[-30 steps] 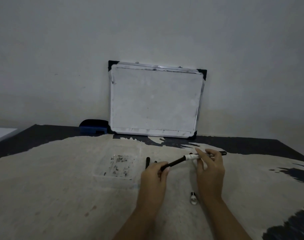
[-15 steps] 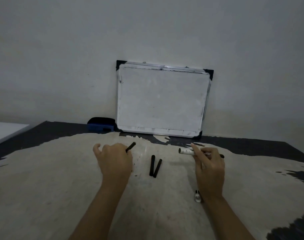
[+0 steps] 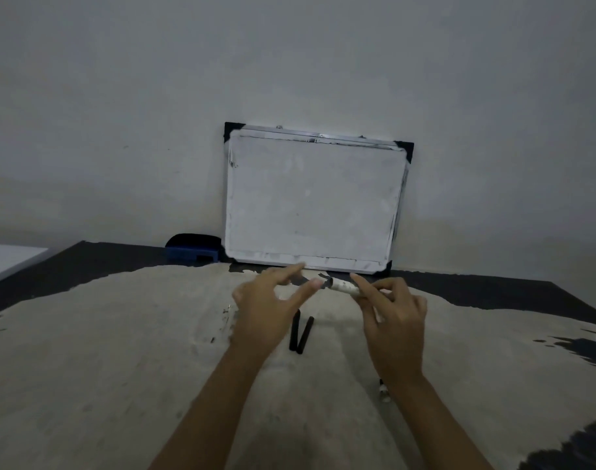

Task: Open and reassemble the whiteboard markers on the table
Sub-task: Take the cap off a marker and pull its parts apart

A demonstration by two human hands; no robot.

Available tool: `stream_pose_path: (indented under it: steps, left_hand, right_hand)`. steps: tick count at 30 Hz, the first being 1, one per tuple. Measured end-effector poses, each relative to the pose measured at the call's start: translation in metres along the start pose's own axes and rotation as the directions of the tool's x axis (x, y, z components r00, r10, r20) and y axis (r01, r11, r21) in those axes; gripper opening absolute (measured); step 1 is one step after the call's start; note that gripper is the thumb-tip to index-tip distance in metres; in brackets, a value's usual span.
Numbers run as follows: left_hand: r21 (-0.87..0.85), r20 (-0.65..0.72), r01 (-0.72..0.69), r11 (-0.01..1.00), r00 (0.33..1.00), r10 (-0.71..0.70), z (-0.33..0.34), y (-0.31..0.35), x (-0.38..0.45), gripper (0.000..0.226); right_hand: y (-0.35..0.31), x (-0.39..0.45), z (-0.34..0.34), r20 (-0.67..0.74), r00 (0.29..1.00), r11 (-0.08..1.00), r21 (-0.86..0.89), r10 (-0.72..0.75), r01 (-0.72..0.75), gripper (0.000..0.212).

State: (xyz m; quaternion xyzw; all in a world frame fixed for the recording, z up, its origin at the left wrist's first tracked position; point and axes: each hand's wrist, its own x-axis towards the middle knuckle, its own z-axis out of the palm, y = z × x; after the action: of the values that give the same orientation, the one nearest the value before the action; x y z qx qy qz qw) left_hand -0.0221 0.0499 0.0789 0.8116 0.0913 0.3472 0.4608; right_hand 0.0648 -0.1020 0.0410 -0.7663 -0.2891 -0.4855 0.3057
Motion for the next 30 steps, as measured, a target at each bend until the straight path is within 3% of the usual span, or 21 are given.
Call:
stream_pose_path:
  steps: [3, 8, 12, 14, 16, 18, 22, 30]
  left_hand:
    - [-0.18, 0.092, 0.05, 0.982, 0.995, -0.034, 0.015, 0.004, -0.006, 0.043]
    - [-0.385, 0.061, 0.121, 0.915, 0.993, -0.105, 0.022, 0.008, -0.011, 0.009]
    - [-0.409, -0.02, 0.116, 0.905, 0.99, -0.136, 0.012, 0.006, -0.006, 0.014]
    - [-0.43, -0.106, 0.096, 0.898, 0.982, -0.156, 0.0, 0.004, 0.0, 0.013]
    - [-0.475, -0.208, 0.076, 0.877, 0.958, -0.196, -0.015, 0.0, 0.008, 0.014]
    - [-0.52, -0.292, 0.07, 0.851, 0.922, -0.254, -0.029, -0.007, 0.015, 0.017]
    - [-0.566, -0.381, 0.068, 0.822, 0.862, -0.334, -0.042, -0.019, 0.021, 0.016]
    - [-0.497, -0.396, 0.082, 0.864, 0.865, -0.309, -0.039, -0.022, 0.02, 0.019]
  right_hand:
    - [-0.013, 0.005, 0.001, 0.019, 1.0, 0.999, 0.039, -0.021, 0.021, 0.03]
    - [-0.025, 0.004, 0.002, 0.055, 0.998, 0.997, 0.07, 0.008, -0.012, 0.029]
    - [-0.035, 0.002, 0.008, 0.197, 0.964, 0.971, 0.122, 0.178, -0.204, 0.041]
    - [-0.037, 0.002, 0.012, 0.329, 0.884, 0.919, 0.099, 0.332, -0.382, 0.04]
    - [-0.038, -0.002, 0.017, 0.439, 0.793, 0.865, 0.068, 0.422, -0.497, 0.023]
    - [-0.043, -0.007, 0.022, 0.498, 0.744, 0.844, 0.044, 0.446, -0.535, 0.003]
    - [-0.054, -0.013, 0.036, 0.588, 0.661, 0.817, 0.002, 0.466, -0.577, 0.015]
    - [-0.07, -0.016, 0.06, 0.527, 0.652, 0.825, -0.2, 0.546, -0.529, 0.025]
